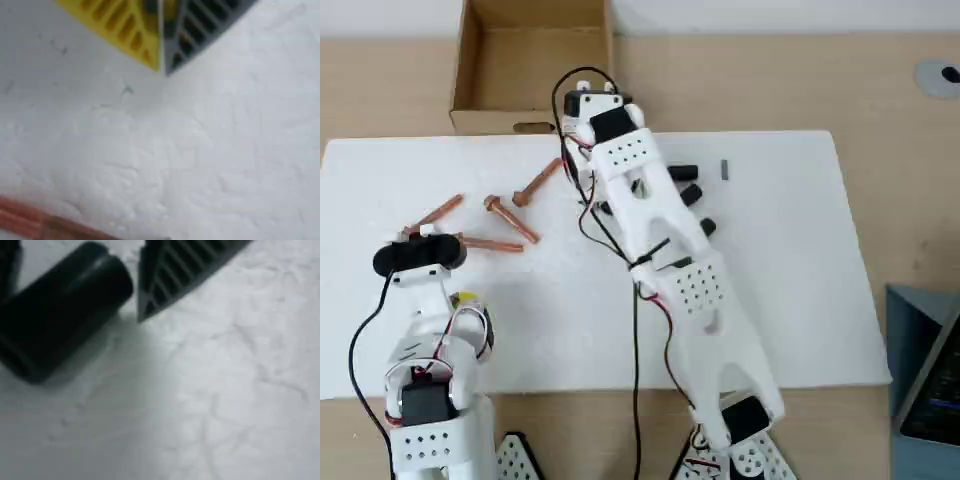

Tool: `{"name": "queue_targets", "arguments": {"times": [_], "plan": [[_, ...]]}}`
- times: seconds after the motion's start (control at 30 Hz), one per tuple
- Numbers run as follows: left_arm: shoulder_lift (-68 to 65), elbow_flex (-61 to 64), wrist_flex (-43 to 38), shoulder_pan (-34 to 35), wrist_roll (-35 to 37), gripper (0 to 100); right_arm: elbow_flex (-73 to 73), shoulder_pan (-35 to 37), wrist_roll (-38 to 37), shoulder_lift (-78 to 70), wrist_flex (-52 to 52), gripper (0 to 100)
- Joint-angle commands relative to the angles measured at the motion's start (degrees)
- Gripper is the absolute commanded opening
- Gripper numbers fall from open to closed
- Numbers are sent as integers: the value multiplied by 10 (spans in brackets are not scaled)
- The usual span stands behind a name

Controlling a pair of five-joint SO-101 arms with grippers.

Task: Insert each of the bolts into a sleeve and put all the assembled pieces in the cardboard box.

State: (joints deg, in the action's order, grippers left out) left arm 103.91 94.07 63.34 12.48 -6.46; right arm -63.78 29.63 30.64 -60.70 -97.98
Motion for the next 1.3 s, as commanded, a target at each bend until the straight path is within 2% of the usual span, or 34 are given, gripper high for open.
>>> {"name": "queue_targets", "arguments": {"times": [0.0,0.1,0.4,0.7,1.0,1.27], "plan": [[5,-2,-13,5,-4,2,-23,1,4,1,5,58],[5,-2,-13,5,-4,2,-22,1,1,1,5,10],[5,-2,-13,6,-4,2,-23,1,0,10,1,9],[5,-2,-13,5,-6,2,-21,3,-3,99,-41,9],[5,-2,-11,1,-8,2,-12,5,-31,247,-45,9],[5,-2,-11,2,-8,2,143,1,-30,446,-45,9]]}}
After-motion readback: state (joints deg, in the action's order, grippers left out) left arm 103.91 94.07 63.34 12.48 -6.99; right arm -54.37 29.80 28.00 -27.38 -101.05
